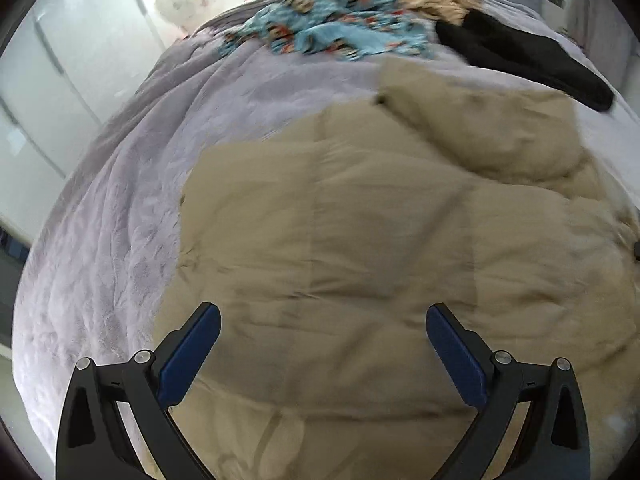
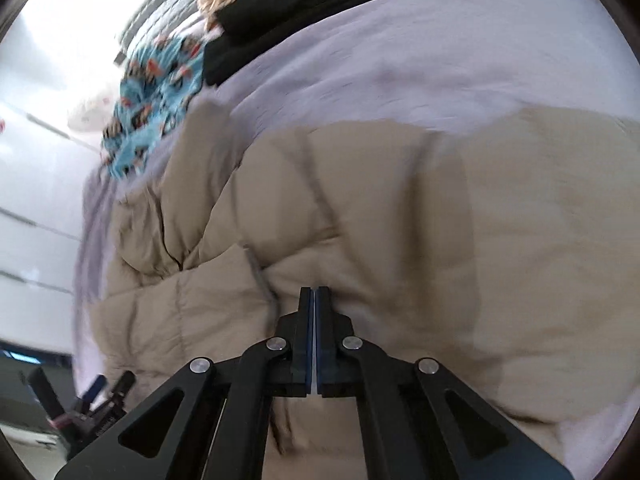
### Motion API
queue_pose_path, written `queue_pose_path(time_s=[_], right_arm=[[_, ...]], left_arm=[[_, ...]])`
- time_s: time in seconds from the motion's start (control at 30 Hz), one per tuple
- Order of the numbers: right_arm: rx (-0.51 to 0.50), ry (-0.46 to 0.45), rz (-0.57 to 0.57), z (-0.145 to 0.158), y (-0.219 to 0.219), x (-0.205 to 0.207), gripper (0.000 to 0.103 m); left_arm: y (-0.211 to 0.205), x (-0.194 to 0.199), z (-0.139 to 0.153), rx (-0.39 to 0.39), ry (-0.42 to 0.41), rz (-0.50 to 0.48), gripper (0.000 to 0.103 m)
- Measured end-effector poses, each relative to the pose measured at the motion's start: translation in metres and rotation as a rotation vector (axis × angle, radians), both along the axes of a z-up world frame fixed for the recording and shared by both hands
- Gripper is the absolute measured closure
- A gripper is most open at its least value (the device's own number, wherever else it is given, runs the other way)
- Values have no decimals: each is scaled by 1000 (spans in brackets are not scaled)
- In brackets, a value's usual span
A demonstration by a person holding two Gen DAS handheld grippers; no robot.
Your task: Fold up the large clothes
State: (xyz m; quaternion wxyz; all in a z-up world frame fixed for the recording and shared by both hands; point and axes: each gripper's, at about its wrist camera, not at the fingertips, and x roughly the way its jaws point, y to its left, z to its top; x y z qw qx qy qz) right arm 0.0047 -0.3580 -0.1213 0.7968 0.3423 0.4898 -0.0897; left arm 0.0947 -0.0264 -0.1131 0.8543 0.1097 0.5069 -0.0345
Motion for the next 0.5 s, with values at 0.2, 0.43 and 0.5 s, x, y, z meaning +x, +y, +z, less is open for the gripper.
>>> queue_pose_path(time_s=[0.2, 0.43, 0.5], right_arm=[[103, -18, -71, 14, -51, -72, 99], [115, 40, -266, 11, -135, -176, 80], [135, 44, -338, 6, -157, -203, 52]], left_arm=[[-67, -31, 19, -79, 43, -99, 0], [-135, -53, 18, -199, 124, -130, 0], [-150, -55, 18, -237, 146, -132, 0]])
